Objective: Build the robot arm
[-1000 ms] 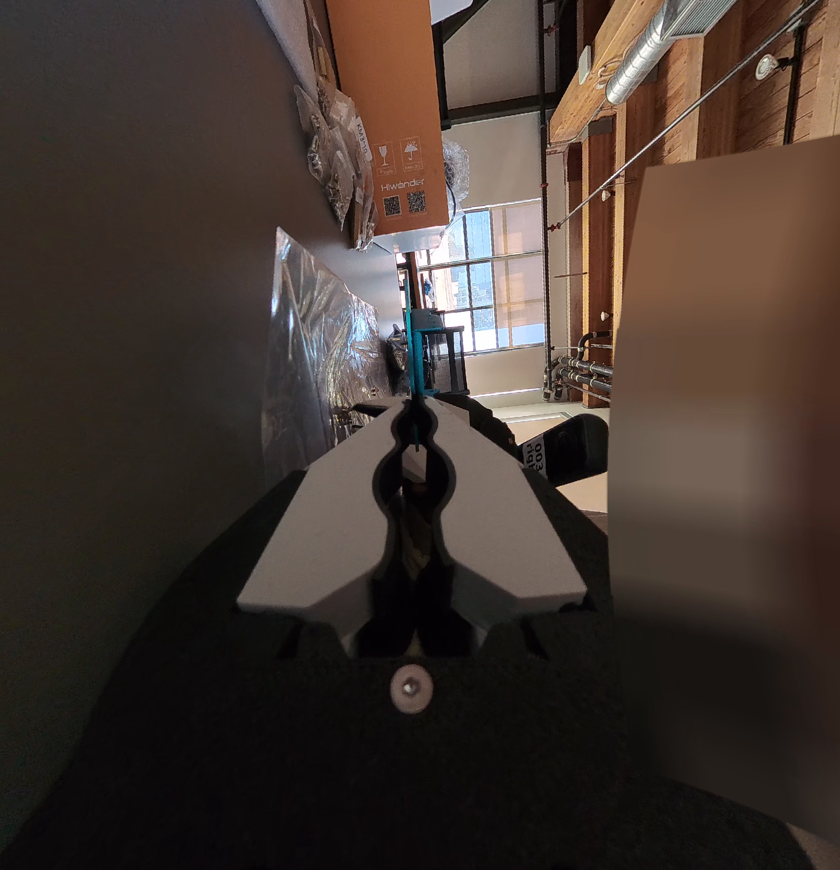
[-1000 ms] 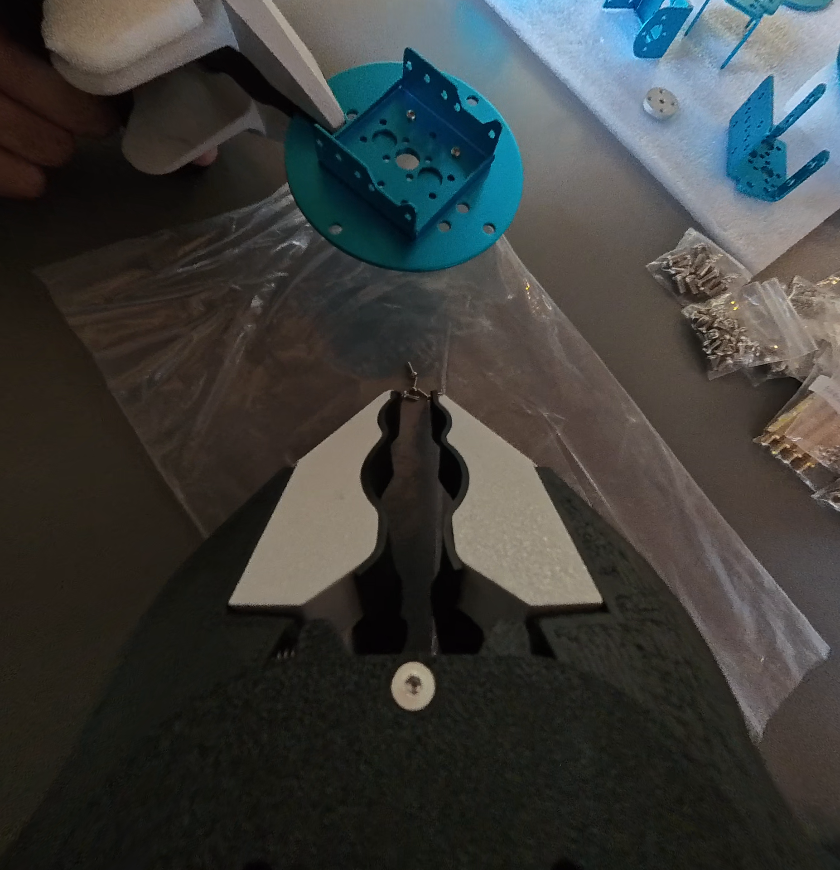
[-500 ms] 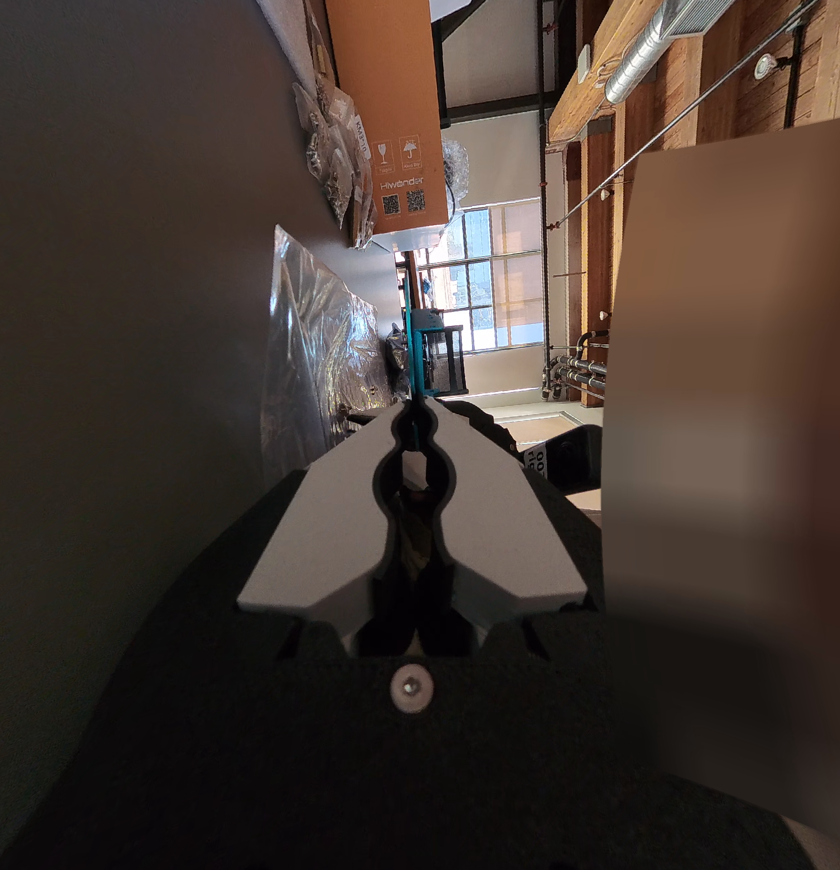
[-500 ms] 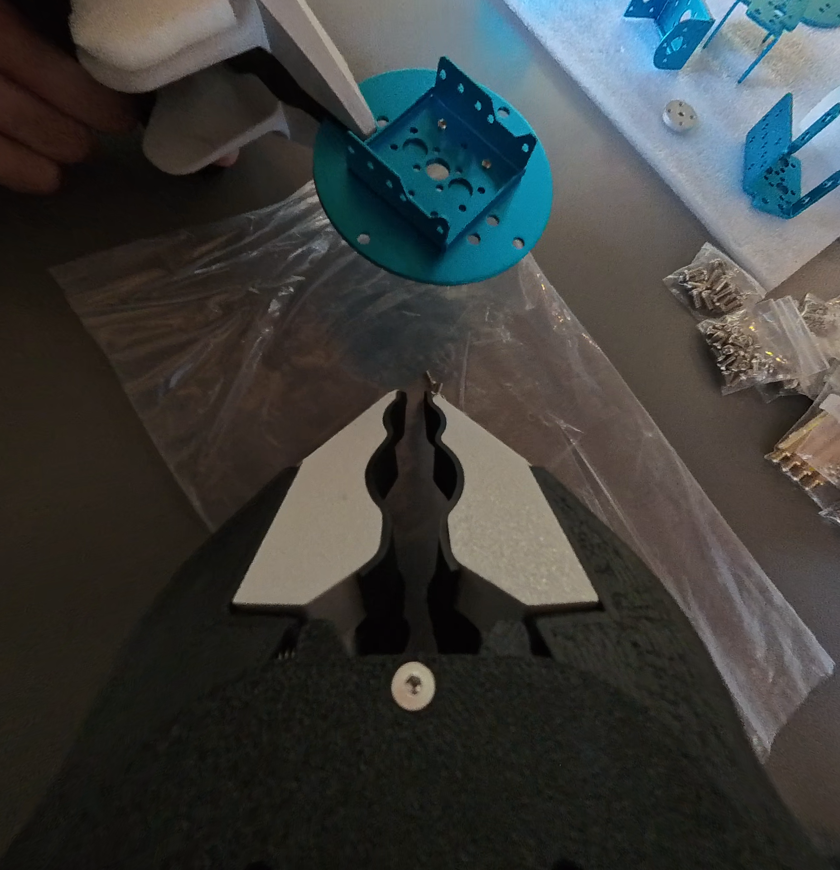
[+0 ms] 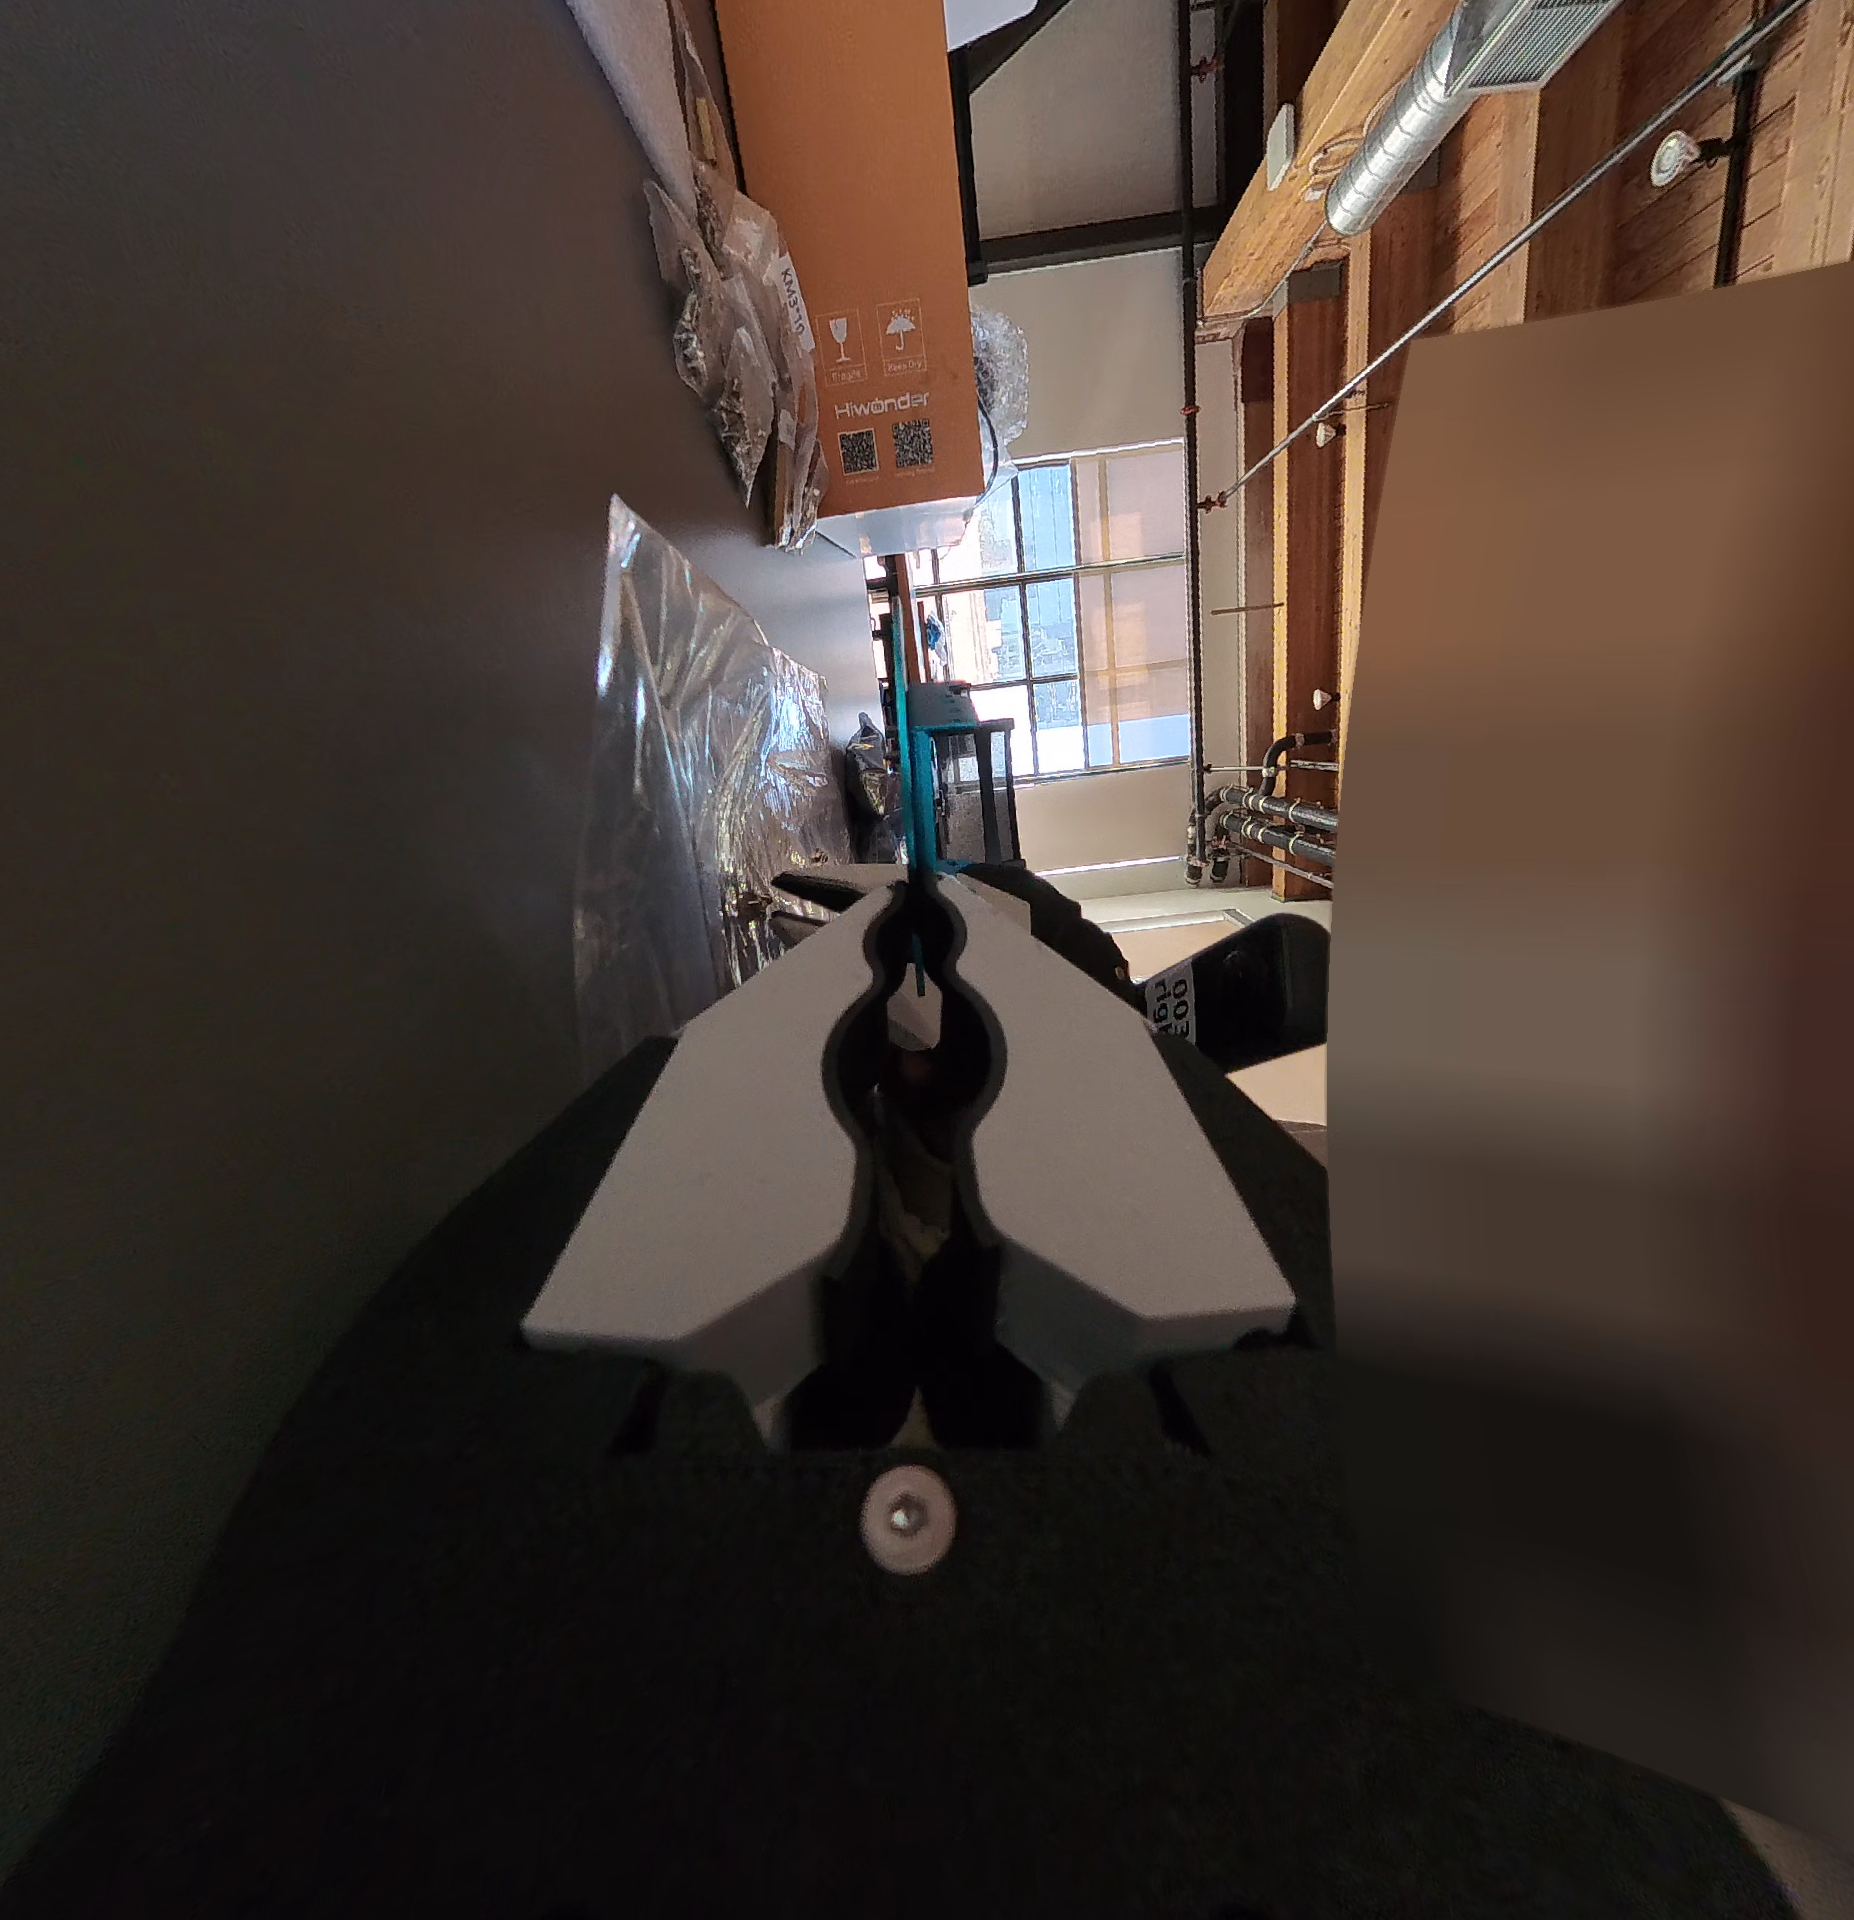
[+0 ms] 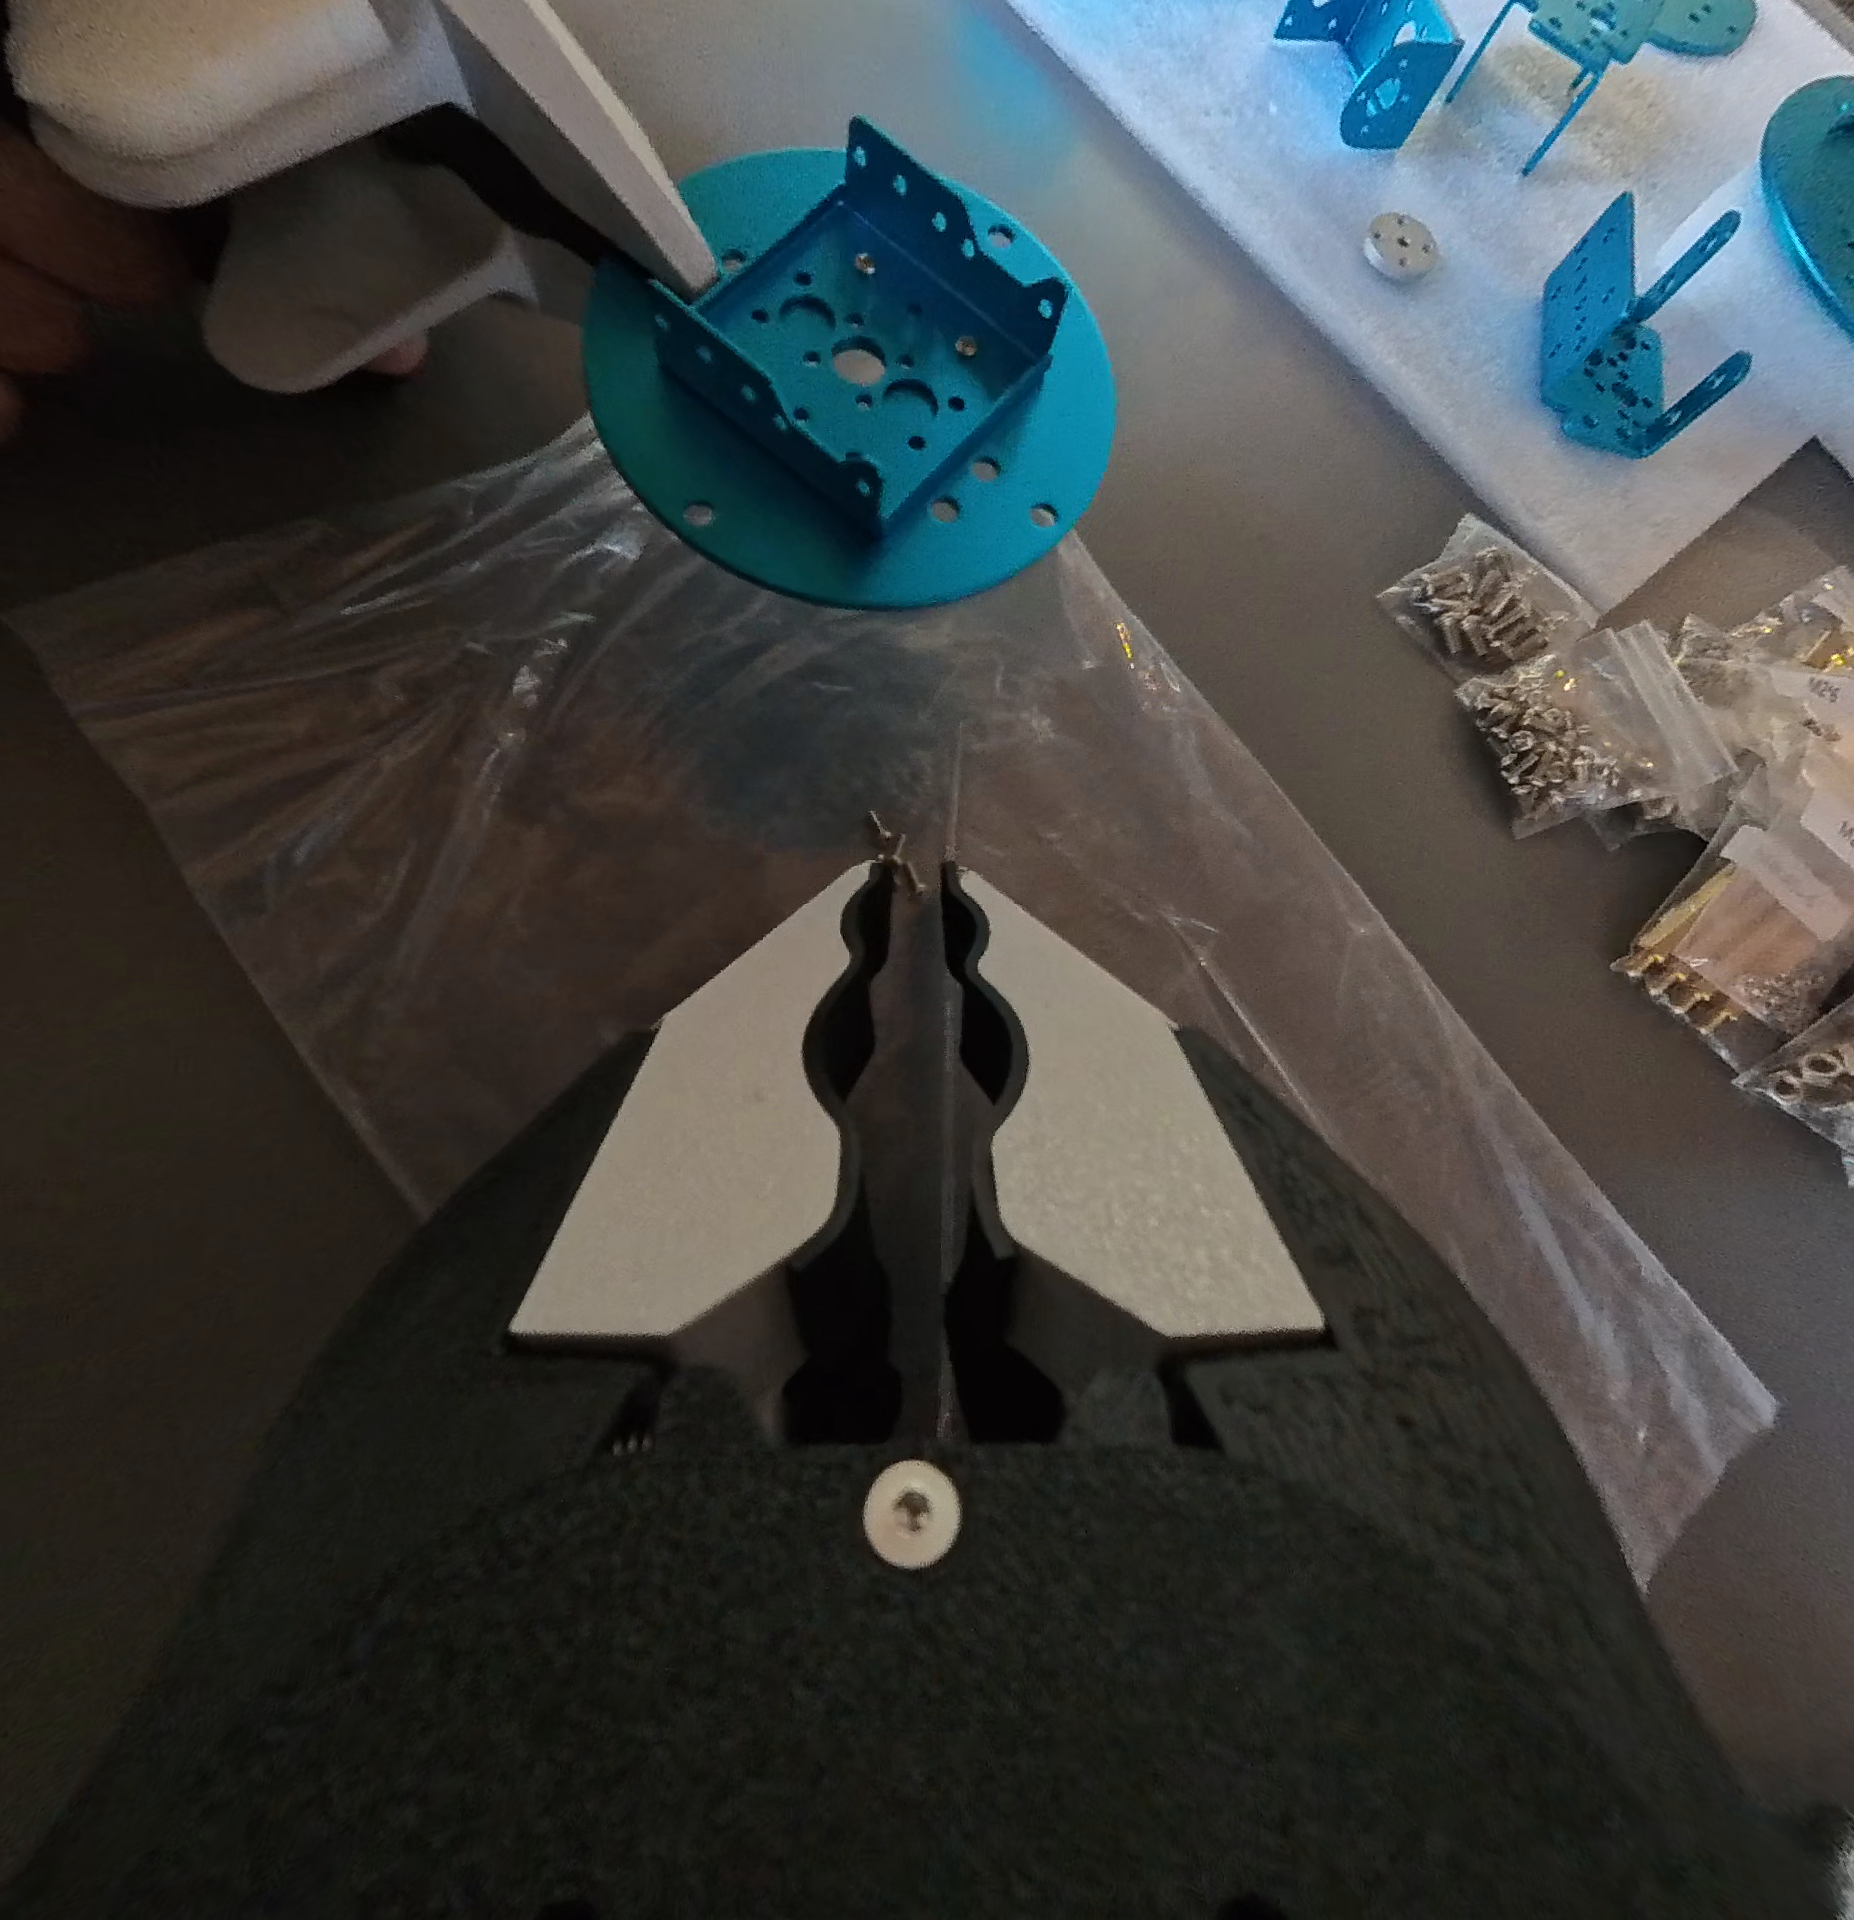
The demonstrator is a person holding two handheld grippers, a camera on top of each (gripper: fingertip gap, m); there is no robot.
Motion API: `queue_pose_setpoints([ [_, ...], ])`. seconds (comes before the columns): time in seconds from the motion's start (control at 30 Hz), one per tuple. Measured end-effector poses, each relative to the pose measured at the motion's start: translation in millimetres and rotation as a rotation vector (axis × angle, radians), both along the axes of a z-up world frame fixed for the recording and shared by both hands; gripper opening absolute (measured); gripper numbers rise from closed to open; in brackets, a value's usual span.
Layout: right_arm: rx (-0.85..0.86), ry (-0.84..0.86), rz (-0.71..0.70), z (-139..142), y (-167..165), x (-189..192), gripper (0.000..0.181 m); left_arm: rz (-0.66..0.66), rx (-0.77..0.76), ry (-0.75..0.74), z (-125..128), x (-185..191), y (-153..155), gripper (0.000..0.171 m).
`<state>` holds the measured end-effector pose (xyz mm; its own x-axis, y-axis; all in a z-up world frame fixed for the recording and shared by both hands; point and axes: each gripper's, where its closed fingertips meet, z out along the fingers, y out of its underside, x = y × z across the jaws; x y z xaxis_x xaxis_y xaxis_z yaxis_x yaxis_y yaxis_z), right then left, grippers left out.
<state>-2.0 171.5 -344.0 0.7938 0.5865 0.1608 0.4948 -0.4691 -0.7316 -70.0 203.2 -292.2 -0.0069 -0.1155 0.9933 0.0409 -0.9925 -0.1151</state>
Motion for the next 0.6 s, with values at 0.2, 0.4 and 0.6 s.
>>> queue_pose_setpoints([
  [0.2,-0.07,0.086,0.026,-3.0,-3.5,-4.8,0.012,0.0,-0.002,-0.002,0.1,-0.1,0.0,0.0],
  [0.4,-0.077,0.091,0.03,-2.7,-4.4,-3.0,0.01,0.0,-0.004,-0.004,0.1,-0.2,0.2,0.0],
  [0.6,-0.048,0.063,0.024,-2.7,-2.3,-1.1,0.003,0.0,-0.004,-0.004,0.1,-0.1,0.1,0.0],
])
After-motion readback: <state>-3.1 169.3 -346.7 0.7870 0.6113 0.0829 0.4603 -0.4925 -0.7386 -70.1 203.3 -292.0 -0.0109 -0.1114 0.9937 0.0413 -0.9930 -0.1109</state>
